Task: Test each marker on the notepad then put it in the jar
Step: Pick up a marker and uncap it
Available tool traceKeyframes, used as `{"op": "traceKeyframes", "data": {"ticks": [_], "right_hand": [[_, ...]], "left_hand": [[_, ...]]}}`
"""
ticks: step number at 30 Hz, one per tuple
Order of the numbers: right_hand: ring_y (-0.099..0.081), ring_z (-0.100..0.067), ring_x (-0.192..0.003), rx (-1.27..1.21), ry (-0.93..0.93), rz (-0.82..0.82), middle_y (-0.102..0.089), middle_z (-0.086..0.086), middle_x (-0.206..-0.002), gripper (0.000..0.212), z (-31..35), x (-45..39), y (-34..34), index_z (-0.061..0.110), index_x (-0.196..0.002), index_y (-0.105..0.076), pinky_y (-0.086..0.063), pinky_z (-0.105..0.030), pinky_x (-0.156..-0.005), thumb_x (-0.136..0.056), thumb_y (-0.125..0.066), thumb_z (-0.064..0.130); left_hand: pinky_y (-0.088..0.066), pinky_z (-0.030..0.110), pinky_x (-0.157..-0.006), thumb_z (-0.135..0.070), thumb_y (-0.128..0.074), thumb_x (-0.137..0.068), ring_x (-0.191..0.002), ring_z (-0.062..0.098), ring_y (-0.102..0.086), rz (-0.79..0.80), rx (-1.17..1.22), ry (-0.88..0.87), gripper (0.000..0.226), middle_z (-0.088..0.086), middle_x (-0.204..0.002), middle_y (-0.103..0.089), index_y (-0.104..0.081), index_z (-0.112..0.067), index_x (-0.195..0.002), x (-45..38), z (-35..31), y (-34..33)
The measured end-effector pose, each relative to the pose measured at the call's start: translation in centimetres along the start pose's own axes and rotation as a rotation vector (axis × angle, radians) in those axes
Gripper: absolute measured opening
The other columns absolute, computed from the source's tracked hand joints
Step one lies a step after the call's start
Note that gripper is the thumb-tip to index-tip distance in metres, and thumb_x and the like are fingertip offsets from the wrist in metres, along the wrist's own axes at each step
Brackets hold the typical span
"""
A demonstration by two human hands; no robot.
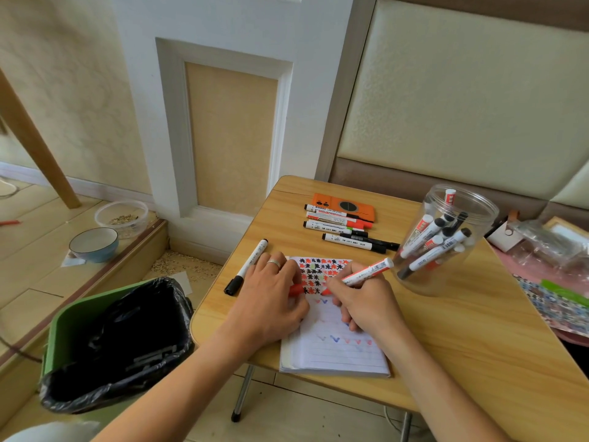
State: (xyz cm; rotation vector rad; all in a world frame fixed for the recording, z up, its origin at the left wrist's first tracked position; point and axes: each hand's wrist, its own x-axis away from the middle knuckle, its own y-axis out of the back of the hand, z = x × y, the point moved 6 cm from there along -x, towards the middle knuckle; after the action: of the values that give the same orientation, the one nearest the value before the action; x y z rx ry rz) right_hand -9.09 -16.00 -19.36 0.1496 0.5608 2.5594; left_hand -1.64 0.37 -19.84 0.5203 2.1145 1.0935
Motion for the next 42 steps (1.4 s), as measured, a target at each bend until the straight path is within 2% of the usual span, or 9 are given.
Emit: {"op": "traceKeyframes", "data": {"ticks": [9,17,19,21,23,27,29,33,42], "right_hand": [[-0.048,-0.02,-0.041,-0.257,0.067,0.039,-0.069,-0.023,-0.074,0.02,1.6,0.9,-0.2,0.009,-0.086,-0.065,-0.036,-0.023,-0.037,-0.097,-0.071,0.025],[-0.045,-0.015,-0.039,-0.256,0.066,0.145,-0.059,-0.009,-0.063,0.021,1.9,1.1,-1.2,0.023,-0.079,-0.07,-0.03,-0.02,-0.038,-0.086,-0.081,0.039],[-0.045,-0.014,-0.041,-0.305,0.017,0.15,-0.057,-0.006,-0.065,0.034,2.0,1.2,-1.1,0.02,-0.088,-0.072,-0.029,-0.022,-0.039,-0.086,-0.073,0.055],[-0.044,-0.014,-0.043,-0.388,-0.06,0.155,-0.056,-0.002,-0.065,0.056,1.6,1.0,-1.0,0.014,-0.1,-0.073,-0.029,-0.022,-0.041,-0.096,-0.051,0.065],[-0.042,-0.015,-0.044,-0.455,-0.103,0.179,-0.052,-0.004,-0.063,0.063,1.3,0.8,-1.0,0.01,-0.103,-0.073,-0.029,-0.022,-0.04,-0.103,-0.035,0.061],[-0.042,-0.013,-0.045,-0.395,-0.09,0.185,-0.053,-0.001,-0.064,0.033,1.5,0.9,-1.0,0.008,-0.103,-0.069,-0.027,-0.021,-0.038,-0.104,-0.048,0.034],[-0.044,-0.013,-0.046,-0.394,-0.075,0.197,-0.058,-0.002,-0.065,0.025,1.6,1.0,-1.1,0.009,-0.103,-0.066,-0.029,-0.021,-0.038,-0.105,-0.051,0.029],[-0.048,-0.014,-0.047,-0.397,-0.036,0.194,-0.064,-0.006,-0.07,0.017,1.4,0.9,-0.8,0.013,-0.095,-0.059,-0.032,-0.021,-0.039,-0.104,-0.057,0.028],[-0.052,-0.02,-0.048,-0.377,0.078,0.131,-0.07,-0.012,-0.072,0.031,1.6,1.2,-1.0,0.01,-0.086,-0.063,-0.036,-0.023,-0.04,-0.097,-0.066,0.039]], "left_hand": [[-0.042,0.035,-0.083,-0.04,-0.053,-0.092,-0.092,0.012,-0.042,-0.105,0.03,-0.098,0.016,-0.013,-0.098,-0.048,-0.053,-0.03,-0.105,0.0,-0.6,0.6],[-0.046,0.04,-0.078,-0.04,-0.052,-0.096,-0.09,0.011,-0.044,-0.137,0.09,-0.178,0.022,-0.012,-0.1,-0.052,-0.059,-0.024,-0.109,0.2,-1.2,1.1],[-0.046,0.04,-0.076,-0.041,-0.054,-0.097,-0.088,0.01,-0.045,-0.157,0.122,-0.184,0.019,-0.014,-0.097,-0.052,-0.059,-0.025,-0.107,0.3,-1.3,1.4],[-0.046,0.04,-0.076,-0.04,-0.055,-0.096,-0.088,0.01,-0.045,-0.155,0.112,-0.201,0.017,-0.014,-0.097,-0.051,-0.058,-0.028,-0.106,0.4,-1.6,1.4],[-0.045,0.04,-0.077,-0.04,-0.056,-0.095,-0.09,0.01,-0.045,-0.139,0.099,-0.213,0.016,-0.014,-0.099,-0.052,-0.058,-0.028,-0.107,0.5,-1.7,1.3],[-0.045,0.037,-0.077,-0.037,-0.057,-0.096,-0.091,0.012,-0.047,-0.132,0.12,-0.237,0.017,-0.012,-0.101,-0.054,-0.06,-0.025,-0.108,0.5,-1.7,1.3],[-0.045,0.035,-0.078,-0.035,-0.058,-0.096,-0.091,0.012,-0.047,-0.137,0.121,-0.241,0.017,-0.01,-0.102,-0.055,-0.061,-0.023,-0.109,0.5,-1.7,1.4],[-0.046,0.033,-0.077,-0.034,-0.06,-0.095,-0.09,0.011,-0.048,-0.163,0.12,-0.238,0.019,-0.009,-0.102,-0.056,-0.062,-0.022,-0.109,0.6,-1.6,1.5],[-0.046,0.031,-0.074,-0.037,-0.056,-0.097,-0.087,0.01,-0.047,-0.186,0.114,-0.241,0.021,-0.009,-0.099,-0.056,-0.063,-0.019,-0.106,0.6,-1.9,1.8]]}}
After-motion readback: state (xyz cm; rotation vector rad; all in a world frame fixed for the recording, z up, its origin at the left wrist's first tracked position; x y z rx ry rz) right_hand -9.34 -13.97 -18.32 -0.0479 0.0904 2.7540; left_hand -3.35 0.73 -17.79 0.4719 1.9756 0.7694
